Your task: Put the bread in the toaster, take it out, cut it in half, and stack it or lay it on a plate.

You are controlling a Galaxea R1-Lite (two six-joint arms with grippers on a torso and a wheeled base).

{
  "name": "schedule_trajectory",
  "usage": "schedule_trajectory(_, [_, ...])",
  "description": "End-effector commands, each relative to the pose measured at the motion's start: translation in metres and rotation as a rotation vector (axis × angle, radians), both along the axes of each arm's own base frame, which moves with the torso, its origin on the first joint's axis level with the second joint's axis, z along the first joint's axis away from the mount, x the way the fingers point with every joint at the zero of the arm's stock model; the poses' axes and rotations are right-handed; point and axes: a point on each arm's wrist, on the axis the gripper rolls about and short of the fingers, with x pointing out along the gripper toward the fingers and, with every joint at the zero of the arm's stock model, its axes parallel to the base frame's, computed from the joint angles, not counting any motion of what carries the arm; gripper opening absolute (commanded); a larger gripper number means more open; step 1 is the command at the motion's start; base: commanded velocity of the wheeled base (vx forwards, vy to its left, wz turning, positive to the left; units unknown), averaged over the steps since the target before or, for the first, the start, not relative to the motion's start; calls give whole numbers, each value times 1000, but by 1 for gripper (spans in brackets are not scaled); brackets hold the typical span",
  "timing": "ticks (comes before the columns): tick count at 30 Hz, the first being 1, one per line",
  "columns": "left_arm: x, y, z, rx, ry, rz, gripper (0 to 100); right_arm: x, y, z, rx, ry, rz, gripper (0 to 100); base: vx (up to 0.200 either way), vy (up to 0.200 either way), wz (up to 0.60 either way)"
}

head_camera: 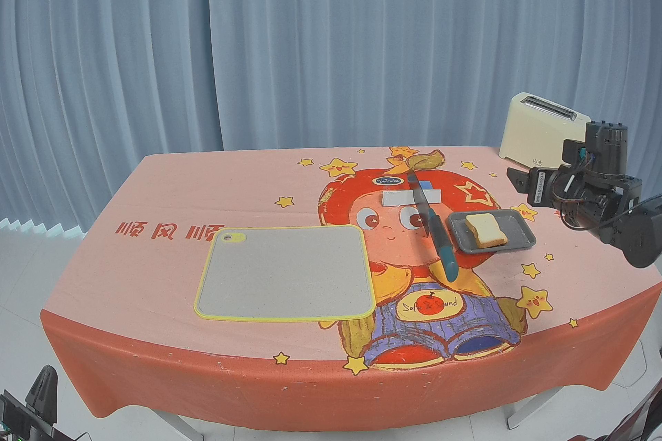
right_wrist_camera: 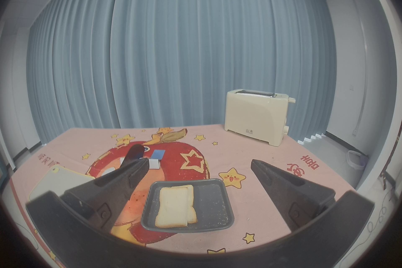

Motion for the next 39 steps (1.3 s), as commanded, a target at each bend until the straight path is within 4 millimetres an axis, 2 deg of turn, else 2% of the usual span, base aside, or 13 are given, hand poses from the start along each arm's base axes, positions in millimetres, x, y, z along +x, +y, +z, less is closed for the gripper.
schedule_trajectory(1, [0, 0, -5, 0, 1, 1, 0, -22, -9, -3, 34, -72, -19, 100, 0, 0, 0])
schedule_trajectory(8, [0, 0, -5, 1, 0, -1, 0, -33, -8, 4, 7, -209, -1, 100, 0, 0, 0])
schedule_trajectory(20, [0, 0, -5, 0, 1, -1, 0, -48, -9, 18, 20, -268, 26, 100, 0, 0, 0])
schedule_trajectory(32, [0, 0, -5, 0, 1, -1, 0, -46, -12, 27, 43, -358, 30, 100, 0, 0, 0])
schedule_trajectory(39, [0, 0, -5, 0, 1, -1, 0, -44, -13, 22, 39, -342, 32, 100, 0, 0, 0])
